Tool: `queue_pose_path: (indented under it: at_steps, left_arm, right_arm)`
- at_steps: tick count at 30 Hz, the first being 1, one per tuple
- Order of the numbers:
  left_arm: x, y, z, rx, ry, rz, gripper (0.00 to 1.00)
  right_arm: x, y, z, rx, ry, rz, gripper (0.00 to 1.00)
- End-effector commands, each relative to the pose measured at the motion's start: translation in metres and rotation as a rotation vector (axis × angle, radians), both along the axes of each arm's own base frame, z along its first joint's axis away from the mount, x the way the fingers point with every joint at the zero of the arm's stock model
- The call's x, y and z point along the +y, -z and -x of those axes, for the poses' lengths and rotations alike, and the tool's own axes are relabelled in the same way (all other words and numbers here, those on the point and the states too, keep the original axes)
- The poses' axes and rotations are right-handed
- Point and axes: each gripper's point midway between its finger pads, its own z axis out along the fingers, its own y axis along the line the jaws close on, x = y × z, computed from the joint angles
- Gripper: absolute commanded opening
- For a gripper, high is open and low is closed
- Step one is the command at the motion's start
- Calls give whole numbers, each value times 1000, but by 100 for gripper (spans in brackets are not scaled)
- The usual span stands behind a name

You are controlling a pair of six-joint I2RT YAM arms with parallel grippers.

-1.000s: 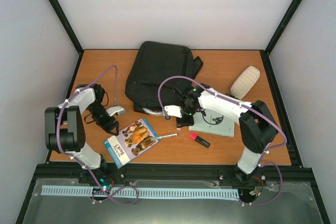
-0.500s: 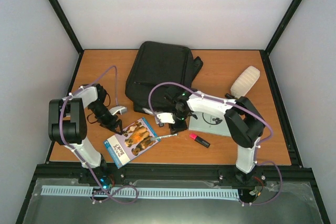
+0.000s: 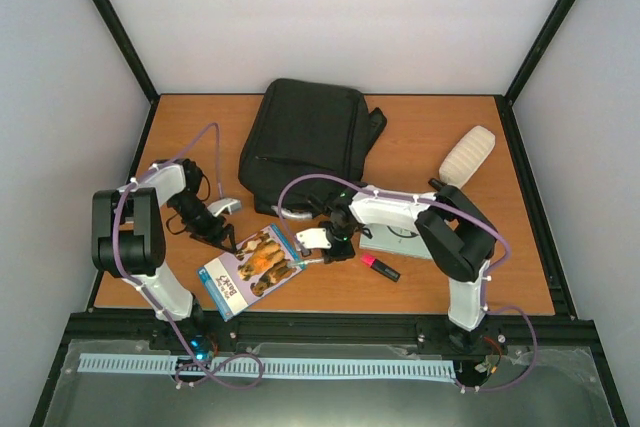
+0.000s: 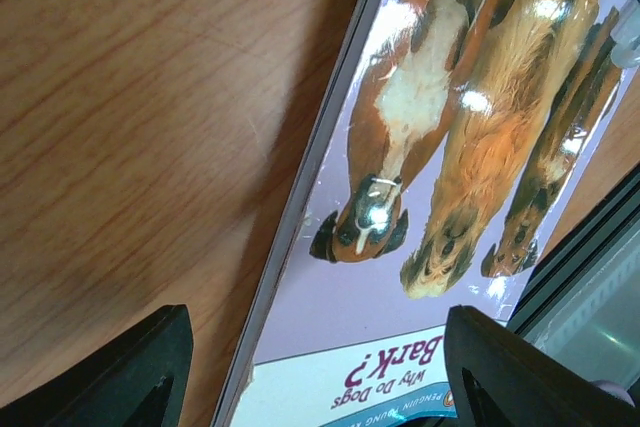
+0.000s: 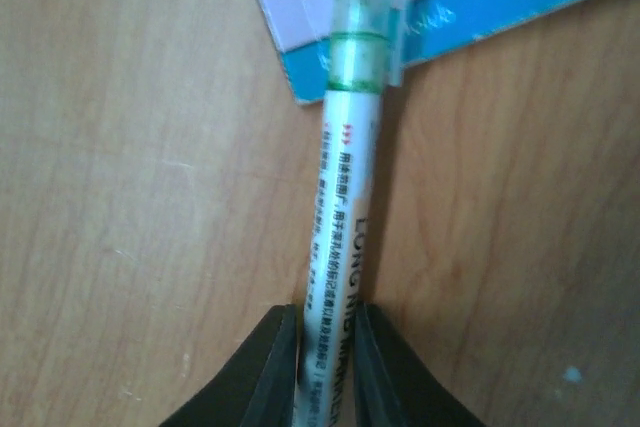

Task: Pack the student bag
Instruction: Adjust the stationery at the center of the board.

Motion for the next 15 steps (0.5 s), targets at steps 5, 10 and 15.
queue_pose_path:
  at_steps: [5, 10, 15]
  left_arm:
    - [-2, -12, -26, -91, -41, 13, 72]
    - [-3, -12, -31, -95, -44, 14, 72]
    - [-5, -12, -31, -89, -54, 28, 72]
  right_arm:
    - [-33, -1, -21, -128, 90, 72, 9]
    - [-69, -6, -20, -108, 150, 121, 8]
    - [-89, -13, -19, -116, 161, 138, 10]
